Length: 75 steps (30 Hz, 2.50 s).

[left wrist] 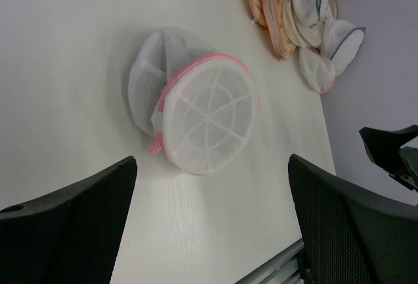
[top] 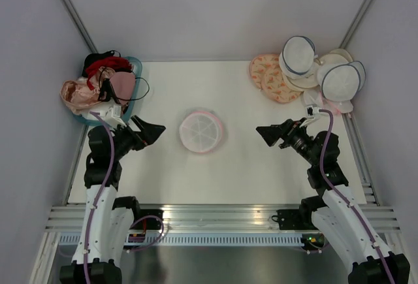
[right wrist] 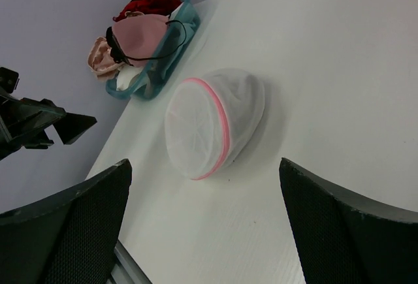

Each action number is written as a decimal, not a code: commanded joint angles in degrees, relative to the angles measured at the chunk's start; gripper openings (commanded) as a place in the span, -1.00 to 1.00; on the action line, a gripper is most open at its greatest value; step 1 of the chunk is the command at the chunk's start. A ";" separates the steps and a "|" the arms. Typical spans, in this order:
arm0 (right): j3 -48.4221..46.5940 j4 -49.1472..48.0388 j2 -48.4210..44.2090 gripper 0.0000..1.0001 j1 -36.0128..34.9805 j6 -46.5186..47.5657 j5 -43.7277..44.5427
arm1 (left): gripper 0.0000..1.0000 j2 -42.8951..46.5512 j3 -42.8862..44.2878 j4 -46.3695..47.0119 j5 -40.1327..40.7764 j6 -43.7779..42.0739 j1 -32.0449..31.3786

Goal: Unzip the laundry bag and remove the bra

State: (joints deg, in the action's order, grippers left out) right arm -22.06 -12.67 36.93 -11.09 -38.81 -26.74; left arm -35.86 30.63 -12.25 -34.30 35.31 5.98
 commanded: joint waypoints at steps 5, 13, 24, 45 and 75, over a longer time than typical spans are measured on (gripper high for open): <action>2.02 1.68 -2.82 0.95 -0.16 1.63 1.25 | 0.99 -0.79 -2.94 4.73 3.89 -2.18 0.00; 3.08 -0.08 -0.10 0.96 -1.38 0.31 -0.59 | 0.99 -18.32 -4.89 27.19 2.75 -0.93 -2.63; 2.73 2.21 -1.95 0.95 -3.67 0.58 0.02 | 0.92 -40.50 6.28 31.49 2.24 -12.89 -12.74; 5.98 2.03 -1.86 0.96 -3.85 -0.57 0.90 | -0.95 -49.04 8.56 28.95 -1.03 -21.25 -20.13; -7.54 12.14 11.05 0.96 -34.91 12.17 32.52 | -0.95 -26.36 -12.45 40.47 61.37 63.47 -49.48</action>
State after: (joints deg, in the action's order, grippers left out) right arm -24.86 -1.02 45.01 -39.29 -29.82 -5.26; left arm -59.88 15.40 29.63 19.81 87.18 -41.43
